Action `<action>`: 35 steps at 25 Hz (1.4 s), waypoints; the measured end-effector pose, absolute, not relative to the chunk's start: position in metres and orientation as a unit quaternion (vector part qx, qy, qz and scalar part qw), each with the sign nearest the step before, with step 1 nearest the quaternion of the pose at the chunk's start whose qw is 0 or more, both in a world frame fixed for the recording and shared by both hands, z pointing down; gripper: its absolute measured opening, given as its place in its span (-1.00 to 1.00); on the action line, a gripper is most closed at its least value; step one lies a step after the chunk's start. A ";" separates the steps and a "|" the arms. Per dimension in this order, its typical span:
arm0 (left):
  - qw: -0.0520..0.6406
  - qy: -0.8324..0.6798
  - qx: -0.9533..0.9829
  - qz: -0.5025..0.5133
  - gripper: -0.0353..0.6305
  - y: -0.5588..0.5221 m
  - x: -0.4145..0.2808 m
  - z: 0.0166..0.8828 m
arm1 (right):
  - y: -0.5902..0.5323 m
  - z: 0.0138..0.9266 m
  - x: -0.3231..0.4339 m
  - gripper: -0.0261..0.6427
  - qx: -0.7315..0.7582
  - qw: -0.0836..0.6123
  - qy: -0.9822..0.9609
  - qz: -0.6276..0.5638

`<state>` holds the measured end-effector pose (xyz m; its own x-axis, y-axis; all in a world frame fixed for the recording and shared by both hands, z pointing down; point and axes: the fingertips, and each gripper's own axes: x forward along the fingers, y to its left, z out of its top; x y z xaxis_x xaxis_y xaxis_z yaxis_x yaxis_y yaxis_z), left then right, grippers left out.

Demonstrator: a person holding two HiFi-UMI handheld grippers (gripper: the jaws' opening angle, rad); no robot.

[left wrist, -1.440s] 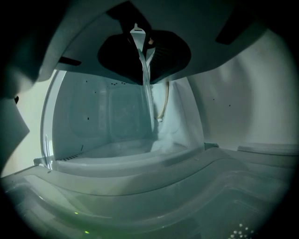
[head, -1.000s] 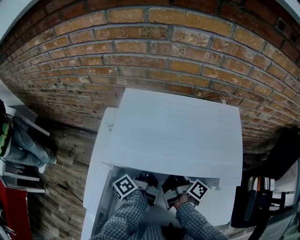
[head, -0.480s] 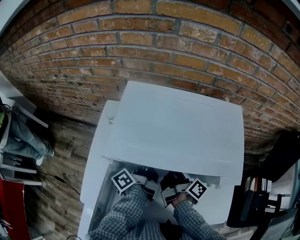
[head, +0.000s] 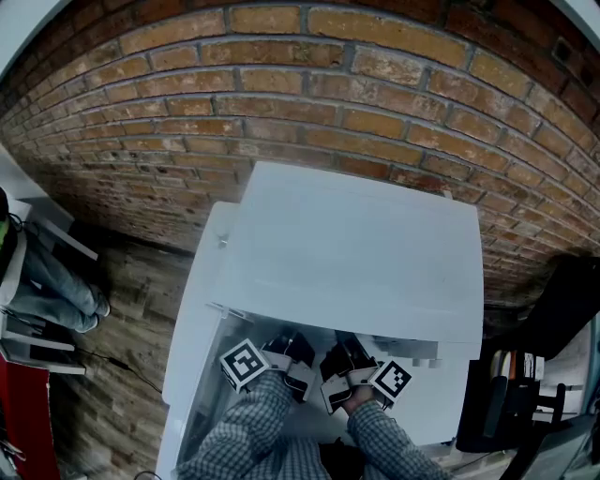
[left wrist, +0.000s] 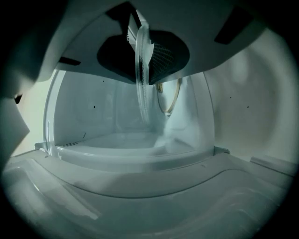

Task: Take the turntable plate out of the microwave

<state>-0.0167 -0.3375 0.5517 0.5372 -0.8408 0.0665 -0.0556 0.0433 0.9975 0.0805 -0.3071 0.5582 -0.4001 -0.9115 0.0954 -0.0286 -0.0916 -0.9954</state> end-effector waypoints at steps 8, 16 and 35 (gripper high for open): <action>0.623 -0.362 0.619 -0.312 -0.77 -0.320 -0.019 0.545 | -0.292 0.554 0.077 -0.77 -0.412 0.355 0.575 -0.611; 0.622 -0.343 0.629 -0.316 -0.76 -0.302 -0.020 0.535 | -0.279 0.555 0.084 -0.76 -0.418 0.350 0.569 -0.616; 0.630 -0.285 0.629 -0.355 -0.75 -0.240 -0.036 0.501 | -0.228 0.518 0.075 -0.78 -0.395 0.379 0.606 -0.577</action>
<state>-0.0356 -0.2402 0.5006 0.5850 -0.8063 -0.0879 0.0898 -0.0433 0.9950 0.0754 -0.2278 0.5177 -0.4013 -0.9159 -0.0044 -0.0413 0.0229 -0.9989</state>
